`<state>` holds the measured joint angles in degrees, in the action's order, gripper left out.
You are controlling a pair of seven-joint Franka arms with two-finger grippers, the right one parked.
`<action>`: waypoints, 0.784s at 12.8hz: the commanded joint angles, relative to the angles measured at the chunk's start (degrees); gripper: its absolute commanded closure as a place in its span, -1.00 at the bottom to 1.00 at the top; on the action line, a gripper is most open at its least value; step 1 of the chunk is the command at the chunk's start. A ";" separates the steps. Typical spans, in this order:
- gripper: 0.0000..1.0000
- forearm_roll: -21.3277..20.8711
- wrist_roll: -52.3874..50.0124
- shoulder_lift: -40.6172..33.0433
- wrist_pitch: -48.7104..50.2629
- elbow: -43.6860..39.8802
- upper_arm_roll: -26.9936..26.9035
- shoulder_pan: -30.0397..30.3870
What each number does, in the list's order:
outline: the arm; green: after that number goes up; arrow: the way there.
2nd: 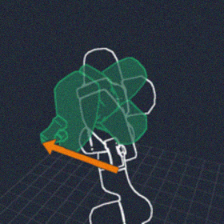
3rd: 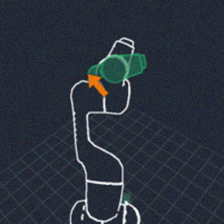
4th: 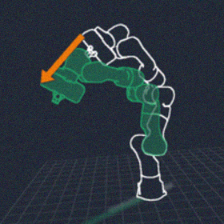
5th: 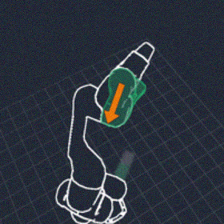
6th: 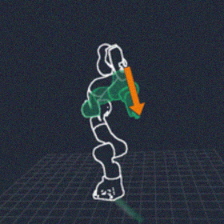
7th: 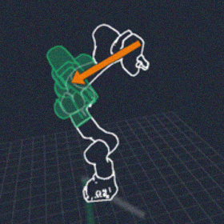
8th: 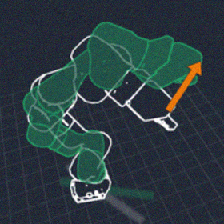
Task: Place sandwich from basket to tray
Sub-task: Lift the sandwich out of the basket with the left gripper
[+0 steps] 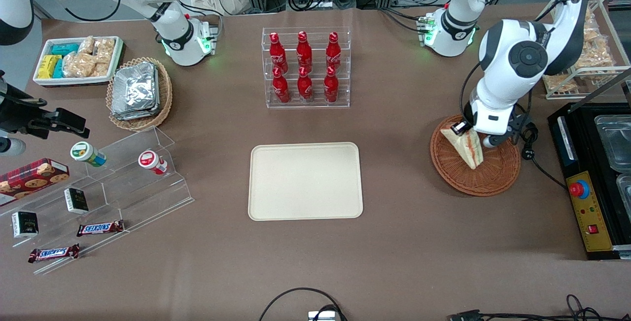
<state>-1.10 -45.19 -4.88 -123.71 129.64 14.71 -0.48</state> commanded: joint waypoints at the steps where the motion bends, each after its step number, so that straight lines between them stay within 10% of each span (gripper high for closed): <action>1: 0.56 -0.75 1.51 2.07 1.98 -4.74 3.91 0.04; 10: 0.54 -4.26 13.91 6.55 0.92 -10.72 13.93 -0.14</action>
<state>-2.89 -31.73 -1.02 -123.19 122.01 26.39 -0.68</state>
